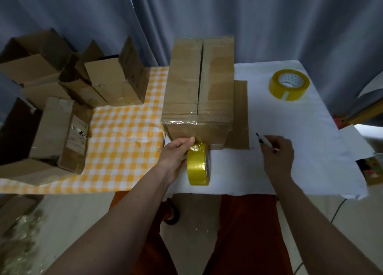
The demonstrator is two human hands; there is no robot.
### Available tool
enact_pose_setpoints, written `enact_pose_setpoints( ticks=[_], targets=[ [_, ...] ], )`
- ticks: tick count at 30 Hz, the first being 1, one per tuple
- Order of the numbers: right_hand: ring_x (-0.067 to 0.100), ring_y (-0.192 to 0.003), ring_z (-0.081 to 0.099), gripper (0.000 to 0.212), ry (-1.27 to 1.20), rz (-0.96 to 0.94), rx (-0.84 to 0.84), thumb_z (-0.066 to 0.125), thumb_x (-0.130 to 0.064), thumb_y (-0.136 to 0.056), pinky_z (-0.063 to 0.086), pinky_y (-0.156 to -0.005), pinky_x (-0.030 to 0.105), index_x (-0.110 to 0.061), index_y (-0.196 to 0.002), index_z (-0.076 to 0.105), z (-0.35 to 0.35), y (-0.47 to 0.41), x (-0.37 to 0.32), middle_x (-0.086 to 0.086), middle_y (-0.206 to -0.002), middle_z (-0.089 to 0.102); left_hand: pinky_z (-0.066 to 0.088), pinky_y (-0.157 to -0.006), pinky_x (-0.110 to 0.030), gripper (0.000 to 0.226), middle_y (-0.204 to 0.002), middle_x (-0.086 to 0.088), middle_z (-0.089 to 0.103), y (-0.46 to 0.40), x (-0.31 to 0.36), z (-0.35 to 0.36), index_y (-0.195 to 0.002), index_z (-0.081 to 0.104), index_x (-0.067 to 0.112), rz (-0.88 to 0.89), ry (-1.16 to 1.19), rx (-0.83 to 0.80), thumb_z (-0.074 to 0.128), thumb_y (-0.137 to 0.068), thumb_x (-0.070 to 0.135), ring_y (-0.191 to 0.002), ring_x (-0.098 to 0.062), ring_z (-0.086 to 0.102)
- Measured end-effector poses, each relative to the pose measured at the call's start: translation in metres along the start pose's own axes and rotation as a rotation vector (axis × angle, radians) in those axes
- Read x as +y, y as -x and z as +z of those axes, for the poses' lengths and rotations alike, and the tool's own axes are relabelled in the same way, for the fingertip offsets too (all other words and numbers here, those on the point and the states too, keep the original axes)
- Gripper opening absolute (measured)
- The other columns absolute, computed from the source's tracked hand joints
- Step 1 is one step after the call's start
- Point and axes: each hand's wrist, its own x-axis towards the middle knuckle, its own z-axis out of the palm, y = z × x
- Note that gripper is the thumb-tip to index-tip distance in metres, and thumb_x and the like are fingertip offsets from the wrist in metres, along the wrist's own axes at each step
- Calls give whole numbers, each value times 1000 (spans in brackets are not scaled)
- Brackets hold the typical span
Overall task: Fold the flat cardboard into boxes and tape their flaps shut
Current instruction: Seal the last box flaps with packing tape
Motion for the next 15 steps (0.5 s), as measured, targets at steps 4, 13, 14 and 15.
enact_pose_setpoints(
  ticks=[4, 13, 14, 15],
  targets=[
    [15, -96, 56, 19, -32, -447, -45, 64, 1, -85, 42, -82, 19, -8, -101, 70, 5, 58, -59, 3, -101, 61, 53, -58, -17, 11, -71, 5, 67, 3, 1, 0, -78, 64, 17, 9, 1, -20, 68, -87, 22, -62, -3, 64],
    [31, -74, 58, 11, 235, -863, -247, 68, -1, -78, 51, -55, 36, 3, -87, 71, 42, 68, -120, 20, -82, 60, 53, -57, -21, 8, -72, -1, 69, 9, 0, -5, -81, 66, 11, 23, 14, -37, 66, -89, 13, -63, -9, 66],
    [31, -73, 58, 12, 266, -859, -260, 71, 2, -74, 51, -52, 36, 3, -86, 70, 45, 67, -119, 20, -81, 60, 53, -57, -21, 7, -72, -1, 70, 9, 0, -6, -82, 67, 11, 20, 15, -40, 67, -88, 14, -63, -9, 67],
    [31, -73, 59, 14, 299, -870, -269, 73, 4, -72, 51, -51, 36, 2, -85, 70, 46, 65, -119, 20, -82, 60, 53, -57, -21, 7, -72, -1, 71, 9, 0, -7, -82, 68, 11, 18, 15, -40, 68, -87, 15, -64, -9, 67]
  ],
)
